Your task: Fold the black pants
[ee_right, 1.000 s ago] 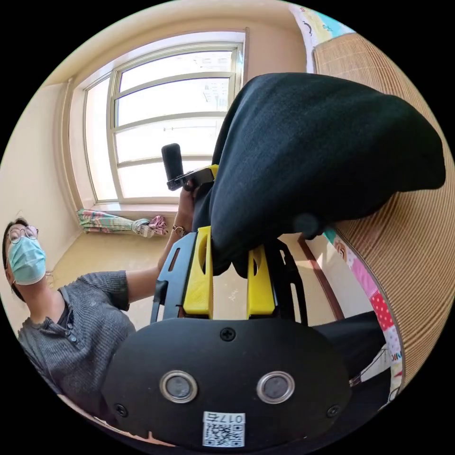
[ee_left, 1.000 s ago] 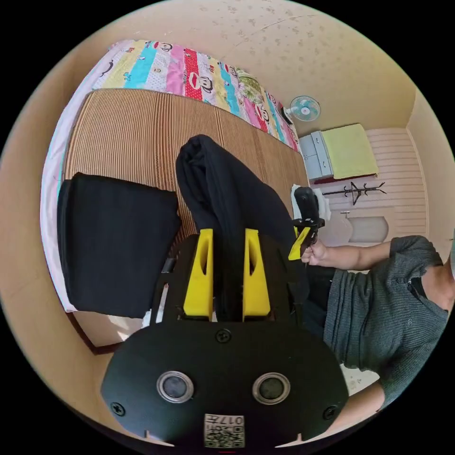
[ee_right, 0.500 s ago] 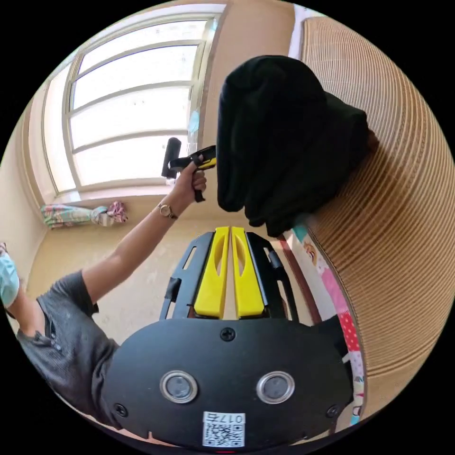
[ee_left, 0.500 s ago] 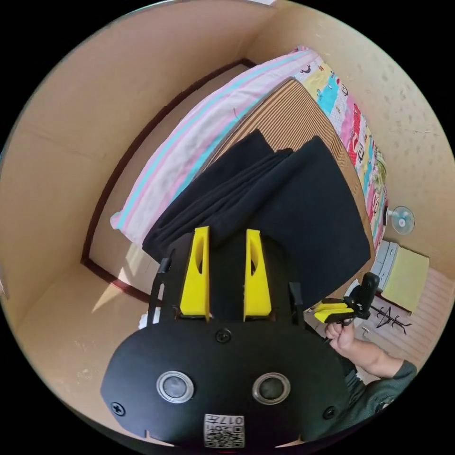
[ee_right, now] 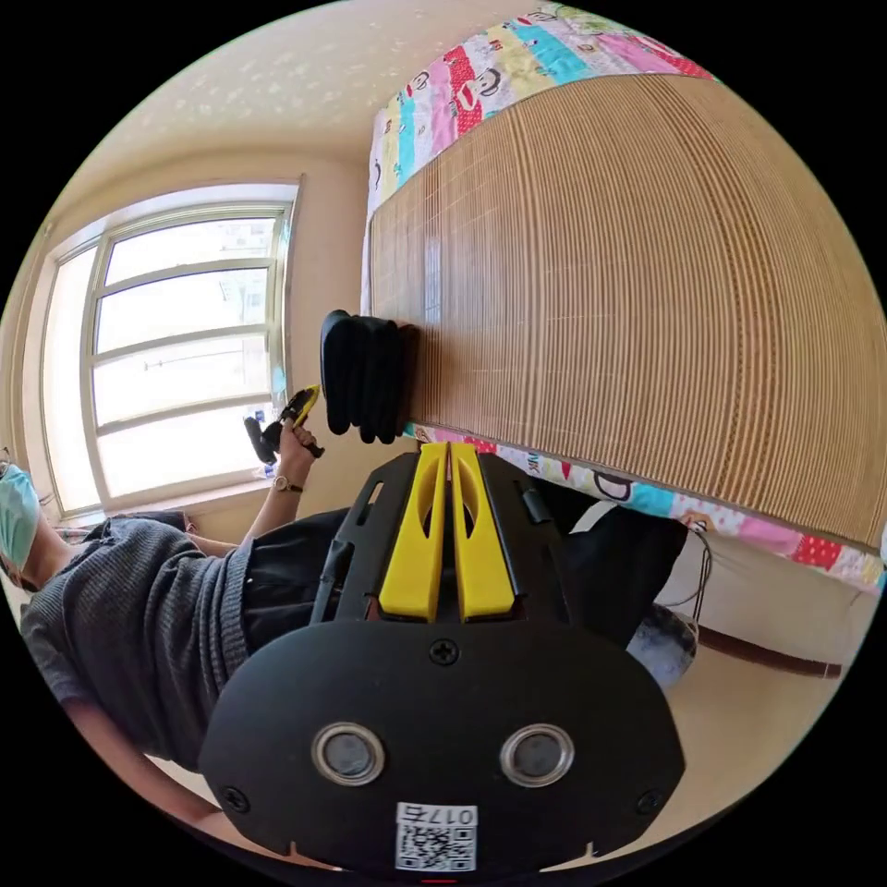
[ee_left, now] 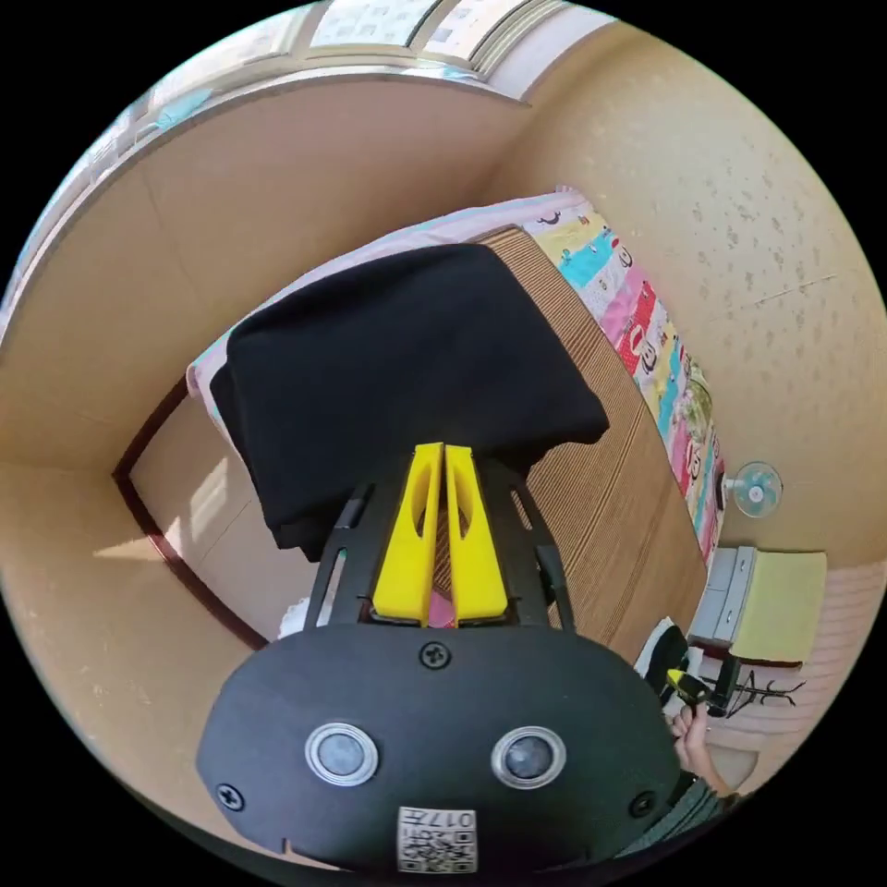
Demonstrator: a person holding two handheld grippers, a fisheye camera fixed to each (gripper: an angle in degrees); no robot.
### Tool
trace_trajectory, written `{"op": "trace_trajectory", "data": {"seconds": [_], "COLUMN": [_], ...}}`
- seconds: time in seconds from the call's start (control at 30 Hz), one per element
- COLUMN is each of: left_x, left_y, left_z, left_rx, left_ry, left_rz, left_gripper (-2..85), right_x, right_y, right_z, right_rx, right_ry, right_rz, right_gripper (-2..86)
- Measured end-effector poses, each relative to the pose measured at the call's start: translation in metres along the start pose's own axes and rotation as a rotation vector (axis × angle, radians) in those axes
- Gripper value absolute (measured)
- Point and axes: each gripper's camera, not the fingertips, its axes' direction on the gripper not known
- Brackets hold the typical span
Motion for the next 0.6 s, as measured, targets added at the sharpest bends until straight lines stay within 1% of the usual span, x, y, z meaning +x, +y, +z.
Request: {"op": "trace_trajectory", "data": {"seconds": [0.03,0.07,0.1,0.13,0.2,0.23,0.27,0.3,0.37,0.47,0.53,0.6], "left_x": [0.017,0.051,0.081,0.095,0.153,0.169,0.203,0.237,0.283,0.338,0.365,0.400], "left_y": [0.002,0.004,0.005,0.006,0.023,0.029,0.043,0.059,0.087,0.138,0.171,0.215], "left_z": [0.003,0.019,0.041,0.052,0.087,0.094,0.106,0.116,0.129,0.158,0.178,0.201], "left_rx": [0.007,-0.041,-0.143,-0.191,-0.310,-0.333,-0.385,-0.429,-0.462,-0.532,-0.584,-0.631], "left_ry": [0.018,0.080,0.198,0.273,0.587,0.650,0.734,0.772,0.811,0.903,0.937,0.906], "left_rz": [0.044,0.113,0.151,0.164,0.191,0.204,0.246,0.293,0.361,0.365,0.363,0.446], "left_gripper": [-0.5,-0.7,-0.8,-0.9,-1.0,-1.0,-1.0,-1.0,-1.0,-1.0,-1.0,-1.0], "right_x": [0.006,0.013,0.018,0.029,0.048,0.062,0.076,0.084,0.115,0.156,0.180,0.203], "right_y": [0.022,0.044,0.055,0.077,0.108,0.129,0.149,0.160,0.198,0.238,0.258,0.275], "right_z": [-0.014,-0.028,-0.035,-0.049,-0.070,-0.084,-0.099,-0.107,-0.136,-0.170,-0.191,-0.214], "right_rx": [0.036,0.084,0.112,0.172,0.266,0.336,0.416,0.461,0.630,0.766,0.814,0.844], "right_ry": [0.021,0.031,0.032,0.028,0.009,-0.023,-0.070,-0.100,-0.210,-0.288,-0.295,-0.290], "right_rz": [0.032,0.070,0.090,0.136,0.217,0.274,0.326,0.349,0.428,0.516,0.560,0.581], "right_gripper": [0.3,0.4,0.4,0.4,0.3,0.3,0.3,0.4,0.4,0.5,0.5,0.6]}}
